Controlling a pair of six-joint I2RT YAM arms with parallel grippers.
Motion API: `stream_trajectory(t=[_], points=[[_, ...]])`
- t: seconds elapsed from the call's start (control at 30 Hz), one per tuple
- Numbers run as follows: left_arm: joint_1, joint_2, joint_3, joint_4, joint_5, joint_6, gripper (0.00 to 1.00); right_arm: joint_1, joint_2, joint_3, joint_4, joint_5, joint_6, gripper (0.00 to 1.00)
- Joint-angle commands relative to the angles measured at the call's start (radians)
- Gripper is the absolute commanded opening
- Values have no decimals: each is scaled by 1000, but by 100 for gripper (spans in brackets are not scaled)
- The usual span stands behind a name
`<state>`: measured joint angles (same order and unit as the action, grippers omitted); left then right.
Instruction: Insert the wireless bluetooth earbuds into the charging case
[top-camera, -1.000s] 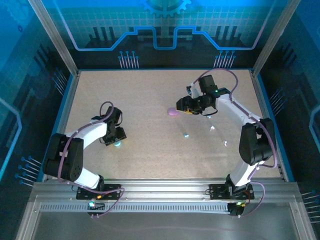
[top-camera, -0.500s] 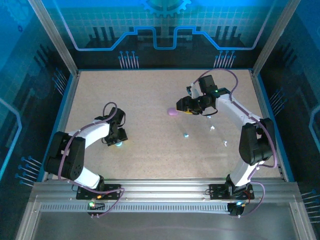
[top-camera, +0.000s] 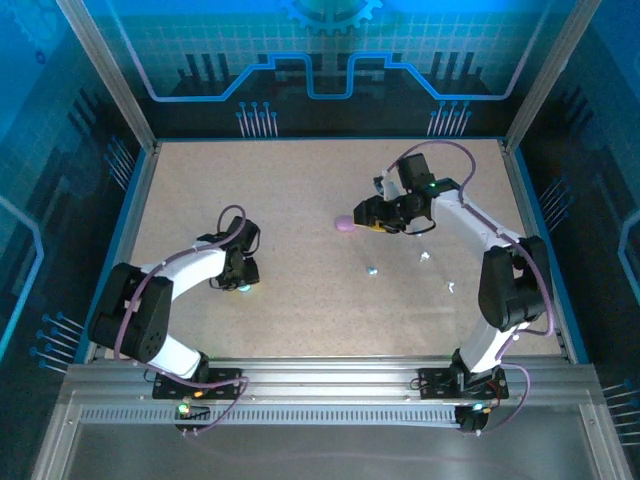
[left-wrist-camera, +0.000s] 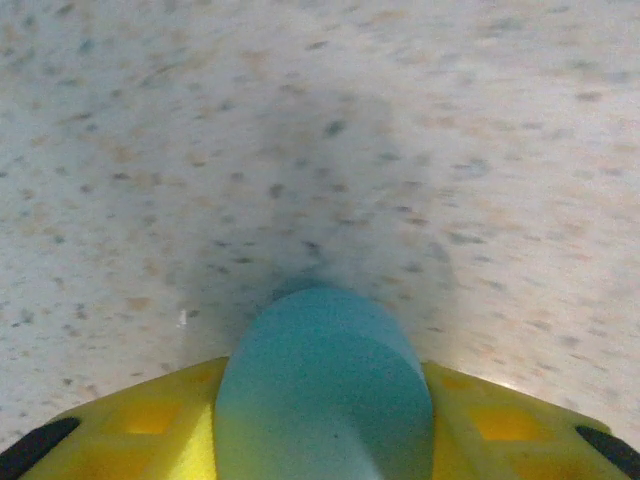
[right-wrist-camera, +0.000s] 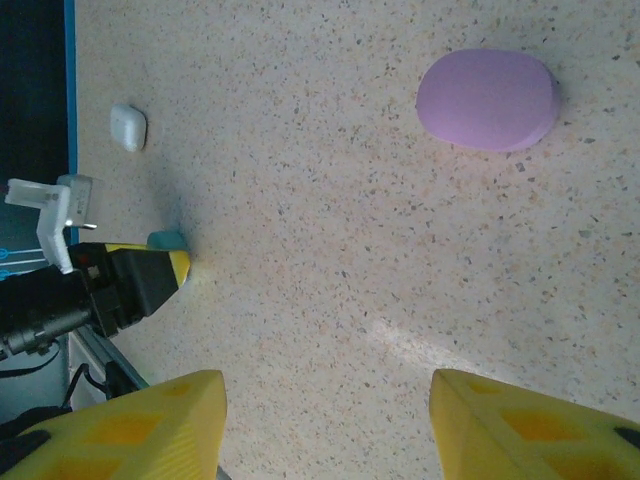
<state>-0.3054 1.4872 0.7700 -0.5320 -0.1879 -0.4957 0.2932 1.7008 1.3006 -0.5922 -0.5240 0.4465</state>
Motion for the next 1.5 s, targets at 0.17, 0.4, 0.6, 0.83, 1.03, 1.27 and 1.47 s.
stream_trajectory(t=[0.17, 0.4, 0.6, 0.83, 1.03, 1.27, 1.47], points=[[-149, -225, 42, 214, 144, 249, 42, -86, -130, -89, 82, -81, 84, 56], [-314, -257, 102, 405, 304, 592, 38, -146, -252, -106, 70, -149, 107, 56], [-379, -224, 150, 491, 425, 871, 38, -145, -300, -83, 12, -247, 71, 55], [-401, -171, 221, 496, 467, 963, 39, -82, -309, -65, -62, -317, 18, 54], [-405, -151, 242, 490, 464, 973, 38, -5, -301, -50, -68, -355, 11, 55], [-407, -148, 244, 489, 461, 965, 39, 59, -269, -38, -61, -358, 15, 55], [-408, -148, 248, 483, 462, 958, 39, 100, -233, -13, -85, -346, -2, 55]])
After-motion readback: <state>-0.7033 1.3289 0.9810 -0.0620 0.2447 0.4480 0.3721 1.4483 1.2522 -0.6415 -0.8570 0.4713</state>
